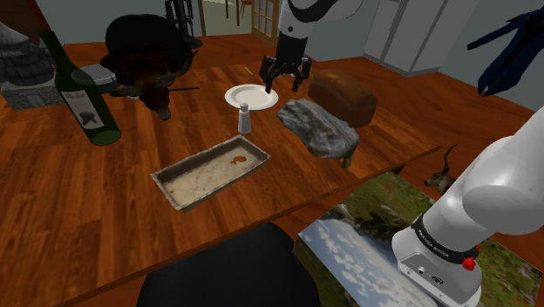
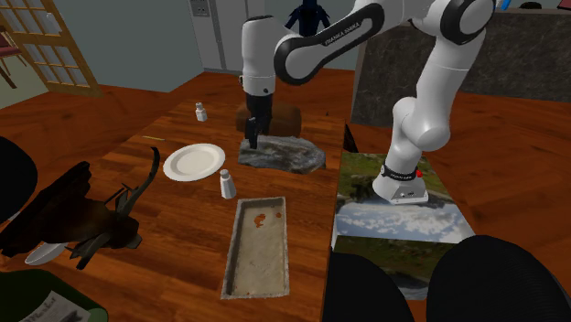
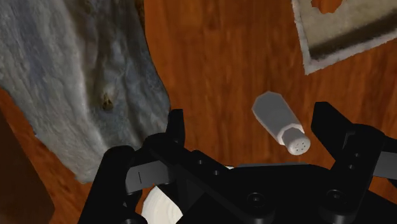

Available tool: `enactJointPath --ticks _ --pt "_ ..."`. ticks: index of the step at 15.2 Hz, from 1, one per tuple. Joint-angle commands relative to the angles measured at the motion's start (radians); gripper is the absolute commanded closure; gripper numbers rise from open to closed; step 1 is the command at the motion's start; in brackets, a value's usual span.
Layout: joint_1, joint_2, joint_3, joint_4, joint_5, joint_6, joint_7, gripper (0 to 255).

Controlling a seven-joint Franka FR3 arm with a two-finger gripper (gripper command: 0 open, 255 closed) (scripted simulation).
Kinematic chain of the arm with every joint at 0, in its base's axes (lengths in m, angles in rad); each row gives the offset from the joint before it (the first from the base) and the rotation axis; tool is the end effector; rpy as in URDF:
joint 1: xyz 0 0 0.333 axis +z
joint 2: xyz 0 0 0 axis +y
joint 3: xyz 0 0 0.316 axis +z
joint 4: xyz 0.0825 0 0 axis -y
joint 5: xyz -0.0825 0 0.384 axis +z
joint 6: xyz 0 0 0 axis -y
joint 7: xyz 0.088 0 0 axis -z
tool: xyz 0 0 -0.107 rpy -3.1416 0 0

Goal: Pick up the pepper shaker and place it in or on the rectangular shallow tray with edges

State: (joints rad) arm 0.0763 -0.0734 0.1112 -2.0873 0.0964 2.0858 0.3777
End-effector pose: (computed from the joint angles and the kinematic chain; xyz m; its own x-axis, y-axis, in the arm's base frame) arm 0.5265 0.1057 0.4636 0.9715 -0.2341 0.0357 -0.2297 -0.9682 -0.0990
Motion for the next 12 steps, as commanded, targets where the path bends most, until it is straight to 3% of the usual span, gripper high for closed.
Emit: enactJointPath --ticks 1,10,12 --pt "0.008 0.075 0.012 0.057 -0.013 0.023 0.030 0" --pt "0.056 0.415 0.024 0.377 -0.088 0.059 0.136 0" --pt "0.058 0.428 0.023 0.368 -0.090 0.081 0.137 0"
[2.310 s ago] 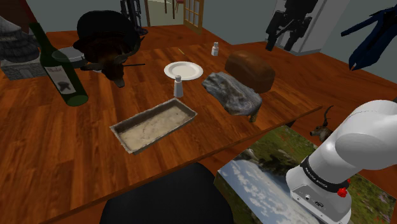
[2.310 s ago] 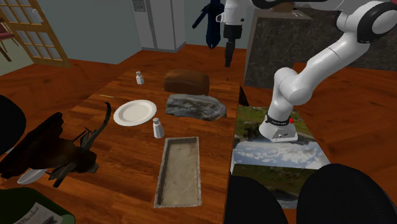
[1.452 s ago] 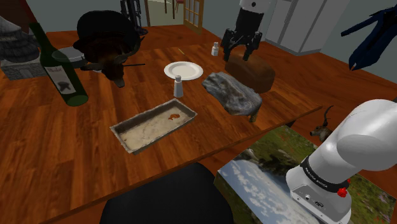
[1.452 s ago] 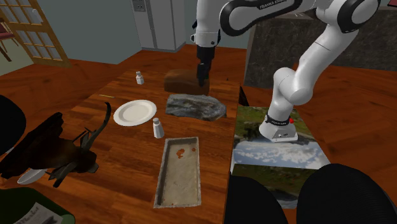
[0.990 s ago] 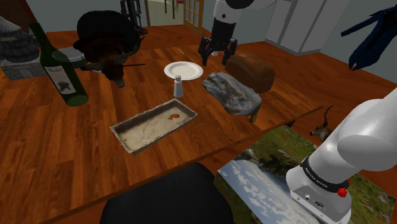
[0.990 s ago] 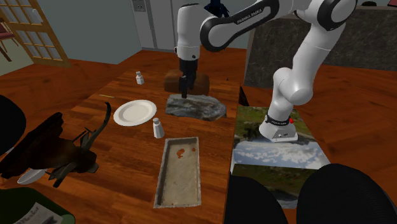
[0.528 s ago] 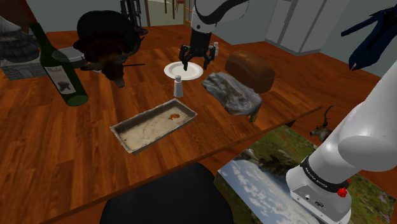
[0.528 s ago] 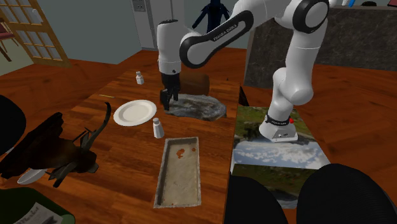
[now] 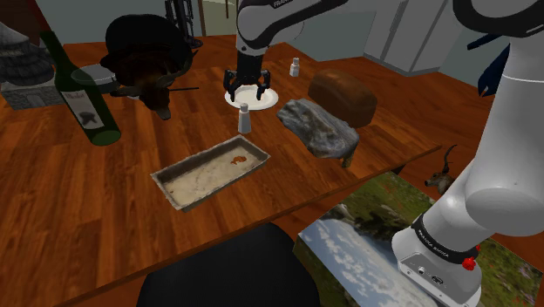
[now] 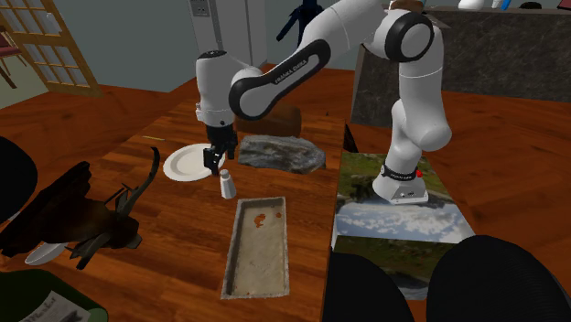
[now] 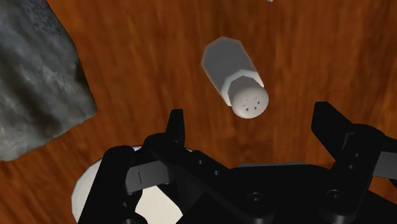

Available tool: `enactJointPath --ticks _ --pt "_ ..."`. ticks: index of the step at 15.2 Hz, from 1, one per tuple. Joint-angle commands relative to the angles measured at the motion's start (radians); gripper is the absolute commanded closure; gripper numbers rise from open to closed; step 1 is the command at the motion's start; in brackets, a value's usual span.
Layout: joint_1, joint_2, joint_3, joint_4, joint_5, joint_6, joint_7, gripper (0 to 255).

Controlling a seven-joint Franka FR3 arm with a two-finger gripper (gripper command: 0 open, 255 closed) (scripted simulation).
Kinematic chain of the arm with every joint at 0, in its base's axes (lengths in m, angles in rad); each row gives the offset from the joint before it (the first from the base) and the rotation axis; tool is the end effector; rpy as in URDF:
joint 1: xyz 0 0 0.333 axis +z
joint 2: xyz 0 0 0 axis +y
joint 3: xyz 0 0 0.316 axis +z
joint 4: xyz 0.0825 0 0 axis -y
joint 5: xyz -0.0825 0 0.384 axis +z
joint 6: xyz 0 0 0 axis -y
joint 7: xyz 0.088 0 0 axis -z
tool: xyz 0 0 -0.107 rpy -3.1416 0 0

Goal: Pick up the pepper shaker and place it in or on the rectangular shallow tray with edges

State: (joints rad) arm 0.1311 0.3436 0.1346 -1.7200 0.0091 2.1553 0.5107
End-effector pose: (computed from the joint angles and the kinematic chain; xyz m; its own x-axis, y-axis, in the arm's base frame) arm 0.6376 0.1656 0.3971 0.9643 -0.2588 0.0561 -0.2531 -0.9630 -0.0924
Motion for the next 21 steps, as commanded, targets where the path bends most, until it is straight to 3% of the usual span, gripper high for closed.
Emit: enactJointPath --ticks 1,6,13,14,21 --pt "0.003 0.017 0.000 -0.004 -0.003 0.022 0.005 0" --pt "0.007 0.049 -0.002 -0.021 -0.008 0.071 0.007 0" --pt "0.007 0.049 -0.002 -0.021 -0.008 0.071 0.007 0" --pt "0.007 0.049 -0.002 -0.021 -0.008 0.071 0.007 255" --pt "0.007 0.049 -0.002 -0.020 -0.008 0.071 0.007 255"
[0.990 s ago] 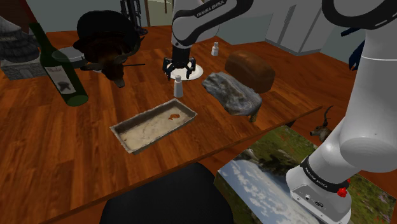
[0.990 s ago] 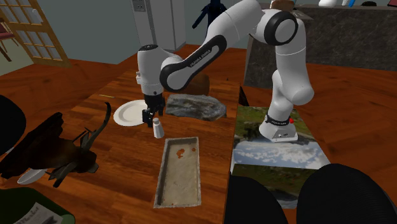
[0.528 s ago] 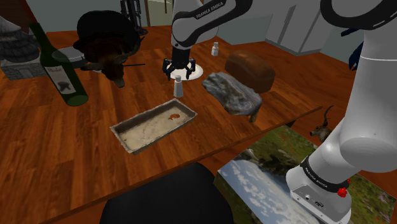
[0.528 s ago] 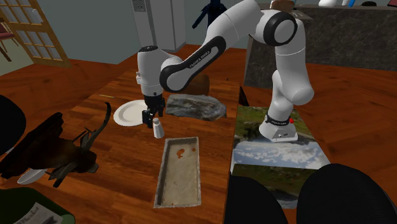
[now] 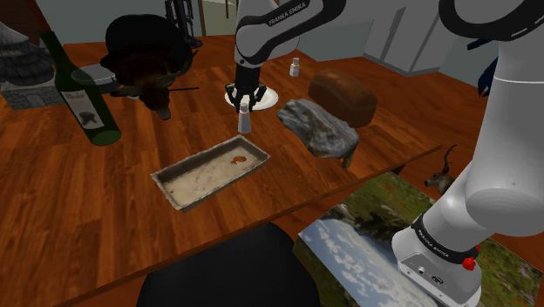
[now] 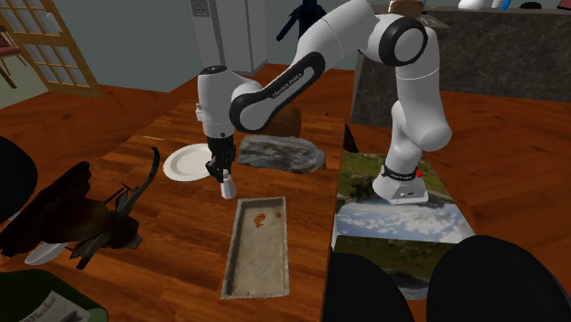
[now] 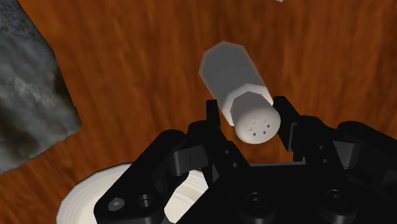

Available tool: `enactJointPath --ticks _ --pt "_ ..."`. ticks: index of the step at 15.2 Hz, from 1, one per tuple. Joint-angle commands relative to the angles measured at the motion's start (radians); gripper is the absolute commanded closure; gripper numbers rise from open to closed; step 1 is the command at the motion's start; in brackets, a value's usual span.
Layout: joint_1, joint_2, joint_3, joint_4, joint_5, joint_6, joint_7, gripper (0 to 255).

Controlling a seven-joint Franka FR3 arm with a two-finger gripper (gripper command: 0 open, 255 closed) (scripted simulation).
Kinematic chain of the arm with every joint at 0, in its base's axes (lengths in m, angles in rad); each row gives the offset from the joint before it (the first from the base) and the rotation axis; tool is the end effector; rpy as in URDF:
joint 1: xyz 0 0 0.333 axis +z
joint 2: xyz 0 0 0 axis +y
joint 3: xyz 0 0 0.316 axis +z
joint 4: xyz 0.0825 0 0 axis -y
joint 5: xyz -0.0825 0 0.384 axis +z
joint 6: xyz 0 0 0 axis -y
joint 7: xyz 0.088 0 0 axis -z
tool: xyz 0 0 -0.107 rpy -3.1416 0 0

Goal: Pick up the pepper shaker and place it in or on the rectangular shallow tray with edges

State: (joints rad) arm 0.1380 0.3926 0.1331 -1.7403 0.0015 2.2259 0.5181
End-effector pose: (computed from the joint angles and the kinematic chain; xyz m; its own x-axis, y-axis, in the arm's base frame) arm 0.6414 0.1699 0.3622 0.9640 -0.2595 0.0575 -0.2537 -0.9628 -0.0927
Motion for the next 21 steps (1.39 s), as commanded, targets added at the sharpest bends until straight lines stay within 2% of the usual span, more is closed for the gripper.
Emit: enactJointPath --ticks 1,21 --pt "0.000 0.000 0.000 0.000 0.000 0.000 0.000 255" --pt "-0.003 -0.077 0.004 0.148 0.008 -0.225 0.003 255"
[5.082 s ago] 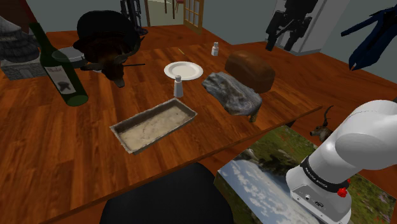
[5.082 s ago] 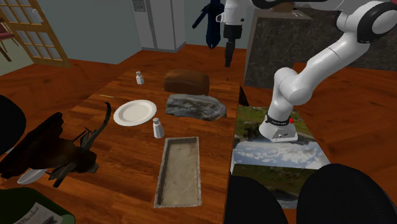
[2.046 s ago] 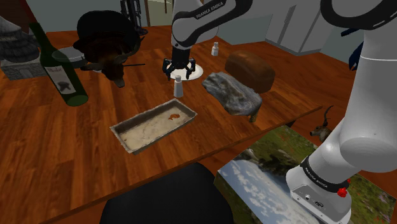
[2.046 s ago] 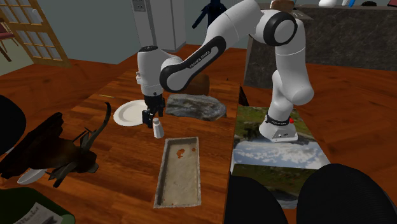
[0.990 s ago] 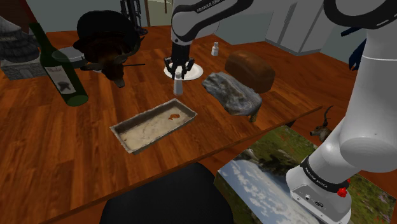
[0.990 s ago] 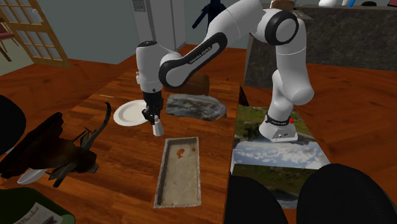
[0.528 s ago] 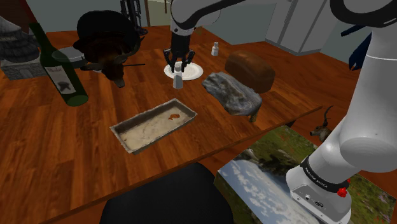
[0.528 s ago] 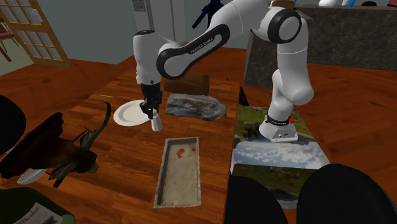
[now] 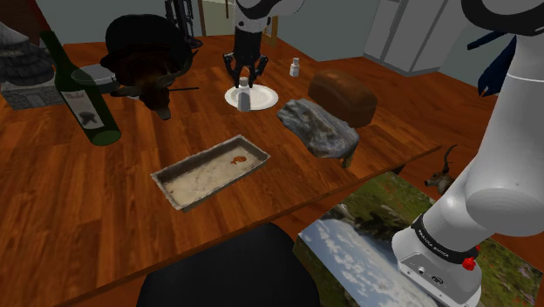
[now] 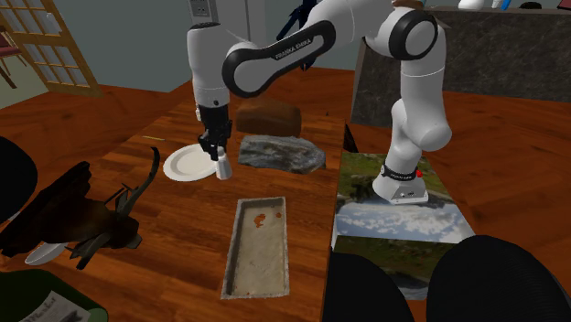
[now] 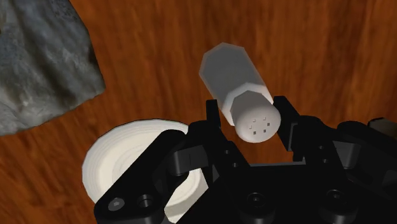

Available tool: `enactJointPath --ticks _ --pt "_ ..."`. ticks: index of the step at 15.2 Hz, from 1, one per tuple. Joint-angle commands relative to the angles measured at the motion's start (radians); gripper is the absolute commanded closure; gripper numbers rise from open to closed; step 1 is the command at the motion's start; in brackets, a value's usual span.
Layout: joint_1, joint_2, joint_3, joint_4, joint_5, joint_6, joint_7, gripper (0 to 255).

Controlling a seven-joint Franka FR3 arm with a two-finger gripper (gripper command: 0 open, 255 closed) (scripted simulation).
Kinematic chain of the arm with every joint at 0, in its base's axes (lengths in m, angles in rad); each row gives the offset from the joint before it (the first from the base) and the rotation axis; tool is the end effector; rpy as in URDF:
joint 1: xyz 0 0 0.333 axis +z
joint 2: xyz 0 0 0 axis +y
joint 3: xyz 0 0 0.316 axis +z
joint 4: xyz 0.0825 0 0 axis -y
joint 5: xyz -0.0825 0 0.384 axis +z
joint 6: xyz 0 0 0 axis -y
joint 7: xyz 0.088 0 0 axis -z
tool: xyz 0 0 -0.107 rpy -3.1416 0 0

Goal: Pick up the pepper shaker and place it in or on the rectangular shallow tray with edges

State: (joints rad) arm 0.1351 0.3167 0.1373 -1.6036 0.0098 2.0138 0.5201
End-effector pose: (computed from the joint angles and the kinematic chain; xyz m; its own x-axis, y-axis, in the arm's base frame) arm 0.6411 0.1695 0.4571 0.9640 -0.2595 0.0574 -0.2537 -0.9628 -0.0926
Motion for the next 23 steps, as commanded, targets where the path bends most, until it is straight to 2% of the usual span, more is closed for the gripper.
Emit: enactJointPath --ticks 1,5,14,23 --pt "0.000 -0.003 0.000 0.022 0.000 -0.026 0.001 255" --pt "0.001 -0.009 0.001 0.056 0.001 -0.065 0.002 255" --pt "0.109 -0.130 0.066 -0.070 -0.014 -0.054 0.183 255" --pt "0.228 -0.178 0.148 -0.088 -0.038 -0.081 0.393 255"
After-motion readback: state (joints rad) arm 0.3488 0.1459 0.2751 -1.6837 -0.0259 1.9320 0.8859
